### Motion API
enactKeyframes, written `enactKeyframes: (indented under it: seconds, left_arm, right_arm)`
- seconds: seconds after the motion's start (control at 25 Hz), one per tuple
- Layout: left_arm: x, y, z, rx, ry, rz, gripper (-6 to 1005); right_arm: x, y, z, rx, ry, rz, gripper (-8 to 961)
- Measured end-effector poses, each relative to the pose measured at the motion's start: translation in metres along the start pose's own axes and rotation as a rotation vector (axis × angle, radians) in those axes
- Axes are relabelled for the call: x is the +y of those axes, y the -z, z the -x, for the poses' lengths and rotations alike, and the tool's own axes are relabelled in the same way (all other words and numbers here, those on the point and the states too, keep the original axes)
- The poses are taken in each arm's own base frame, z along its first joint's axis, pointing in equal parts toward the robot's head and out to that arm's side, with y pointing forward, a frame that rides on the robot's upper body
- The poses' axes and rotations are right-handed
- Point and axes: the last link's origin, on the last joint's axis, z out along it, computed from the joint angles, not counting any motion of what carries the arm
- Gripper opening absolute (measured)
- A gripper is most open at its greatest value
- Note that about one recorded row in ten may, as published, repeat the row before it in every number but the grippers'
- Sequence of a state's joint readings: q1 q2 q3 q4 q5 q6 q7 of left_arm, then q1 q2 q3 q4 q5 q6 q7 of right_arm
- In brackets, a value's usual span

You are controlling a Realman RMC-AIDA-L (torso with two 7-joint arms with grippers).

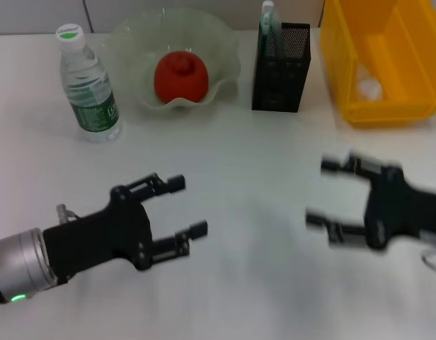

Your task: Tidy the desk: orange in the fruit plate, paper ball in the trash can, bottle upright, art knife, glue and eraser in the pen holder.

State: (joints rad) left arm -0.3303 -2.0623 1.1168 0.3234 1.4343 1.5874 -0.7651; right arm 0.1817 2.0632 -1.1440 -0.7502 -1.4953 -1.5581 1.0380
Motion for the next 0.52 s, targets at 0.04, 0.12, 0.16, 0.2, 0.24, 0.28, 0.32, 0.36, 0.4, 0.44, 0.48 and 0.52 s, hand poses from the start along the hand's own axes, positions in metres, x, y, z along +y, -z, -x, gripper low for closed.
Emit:
enactKeyframes:
  seconds: [0.04,0.12,0.16,0.2,0.24,0.28,0.32,0.36,0.4,0.44,0.48,0.52]
  left_arm:
    - [0.002,-0.001,0.000,-0.015,0.007,0.031,770]
    - [0.004,-0.003,-0.001,-0.054,0.019,0.095,770]
    - [0.004,-0.004,-0.002,-0.068,0.025,0.113,770]
    - [0.004,-0.005,-0.001,-0.076,0.030,0.122,770]
    - [0.004,-0.005,-0.002,-0.076,0.030,0.123,770]
    - [0.004,-0.005,-0.002,-0.076,0.031,0.124,770]
    - [0.004,-0.006,-0.002,-0.075,0.030,0.124,770]
    - [0.004,-0.006,-0.002,-0.074,0.030,0.123,770]
    - [0.003,-0.006,-0.003,-0.072,0.030,0.122,770]
    - [0.003,-0.006,-0.003,-0.072,0.030,0.122,770]
    - [0.004,-0.006,-0.003,-0.071,0.031,0.122,770]
    - [0.004,-0.005,-0.003,-0.071,0.031,0.121,770]
  right_arm:
    - [0.004,0.004,-0.003,0.010,-0.005,0.021,824]
    - [0.011,0.009,-0.008,0.028,-0.021,0.055,840]
    - [0.013,0.009,-0.010,0.035,-0.027,0.063,840]
    - [0.015,0.010,-0.013,0.044,-0.036,0.069,840]
    - [0.015,0.010,-0.013,0.044,-0.036,0.069,840]
    - [0.015,0.009,-0.014,0.046,-0.039,0.069,840]
    - [0.015,0.009,-0.015,0.047,-0.043,0.070,840]
    - [0.015,0.008,-0.015,0.048,-0.046,0.070,840]
    - [0.015,0.007,-0.016,0.050,-0.049,0.067,840]
    - [0.015,0.007,-0.016,0.050,-0.049,0.067,840]
    - [0.015,0.006,-0.016,0.051,-0.050,0.065,840]
    - [0.015,0.005,-0.017,0.051,-0.050,0.063,840]
